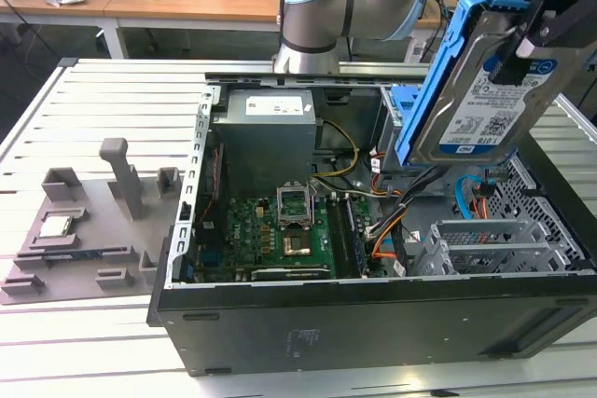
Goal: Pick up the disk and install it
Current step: 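Pick up the disk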
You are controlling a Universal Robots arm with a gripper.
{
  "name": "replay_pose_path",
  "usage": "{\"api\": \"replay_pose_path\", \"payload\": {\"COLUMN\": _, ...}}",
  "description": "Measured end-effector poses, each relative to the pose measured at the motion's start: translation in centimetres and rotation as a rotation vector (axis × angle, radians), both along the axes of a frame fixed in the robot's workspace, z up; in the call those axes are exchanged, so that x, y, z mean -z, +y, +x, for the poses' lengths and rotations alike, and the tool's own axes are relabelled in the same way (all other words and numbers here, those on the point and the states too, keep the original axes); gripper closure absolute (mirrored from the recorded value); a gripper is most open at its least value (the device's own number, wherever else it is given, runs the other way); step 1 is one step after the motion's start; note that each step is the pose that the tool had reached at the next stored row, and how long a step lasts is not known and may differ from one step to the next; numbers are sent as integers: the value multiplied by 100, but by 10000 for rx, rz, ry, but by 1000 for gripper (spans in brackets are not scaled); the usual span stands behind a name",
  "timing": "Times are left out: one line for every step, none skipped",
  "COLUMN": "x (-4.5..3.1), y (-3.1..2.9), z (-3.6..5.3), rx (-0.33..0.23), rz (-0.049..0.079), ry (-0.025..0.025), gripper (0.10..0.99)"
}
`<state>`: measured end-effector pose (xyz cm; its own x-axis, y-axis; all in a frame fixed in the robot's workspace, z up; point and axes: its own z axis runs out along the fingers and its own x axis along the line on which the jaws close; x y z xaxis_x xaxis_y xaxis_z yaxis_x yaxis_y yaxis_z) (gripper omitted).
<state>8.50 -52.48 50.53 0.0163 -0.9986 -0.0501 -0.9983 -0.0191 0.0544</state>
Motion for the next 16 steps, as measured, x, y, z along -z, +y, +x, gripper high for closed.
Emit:
{"api": "replay_pose_path", "payload": {"x": 25, "y": -37, "z": 0, "rx": 0, "rz": -2, "ry": 1, "gripper": 725}}
{"api": "replay_pose_path", "payload": {"x": 46, "y": -91, "z": 0, "rx": 0, "rz": -1, "ry": 0, "gripper": 725}}
{"api": "replay_pose_path", "payload": {"x": 60, "y": -148, "z": 0, "rx": 0, "rz": -1, "ry": 0, "gripper": 725}}
{"api": "replay_pose_path", "payload": {"x": 72, "y": -200, "z": 0, "rx": 0, "rz": -2, "ry": 0, "gripper": 725}}
{"api": "replay_pose_path", "payload": {"x": 79, "y": -229, "z": 0, "rx": 0, "rz": -2, "ry": 0, "gripper": 725}}
{"api": "replay_pose_path", "payload": {"x": 93, "y": -285, "z": 0, "rx": 0, "rz": -4, "ry": 0, "gripper": 725}}
{"api": "replay_pose_path", "payload": {"x": 101, "y": -310, "z": 0, "rx": 0, "rz": -5, "ry": 0, "gripper": 725}}
{"api": "replay_pose_path", "payload": {"x": 108, "y": -331, "z": 0, "rx": 2, "rz": -10, "ry": 0, "gripper": 725}}
{"api": "replay_pose_path", "payload": {"x": 116, "y": -350, "z": 0, "rx": 10, "rz": -30, "ry": 0, "gripper": 725}}
{"api": "replay_pose_path", "payload": {"x": 119, "y": -355, "z": 0, "rx": 24, "rz": -56, "ry": 0, "gripper": 725}}
{"api": "replay_pose_path", "payload": {"x": 121, "y": -359, "z": 0, "rx": 48, "rz": -93, "ry": 0, "gripper": 725}}
{"api": "replay_pose_path", "payload": {"x": 123, "y": -361, "z": 0, "rx": 81, "rz": -131, "ry": 0, "gripper": 725}}
{"api": "replay_pose_path", "payload": {"x": 128, "y": -362, "z": 1, "rx": 145, "rz": -173, "ry": 0, "gripper": 725}}
{"api": "replay_pose_path", "payload": {"x": 134, "y": -364, "z": 1, "rx": 185, "rz": -183, "ry": 0, "gripper": 725}}
{"api": "replay_pose_path", "payload": {"x": 145, "y": -367, "z": 10, "rx": 215, "rz": -184, "ry": 0, "gripper": 725}}
{"api": "replay_pose_path", "payload": {"x": 154, "y": -368, "z": 25, "rx": 216, "rz": -184, "ry": 0, "gripper": 725}}
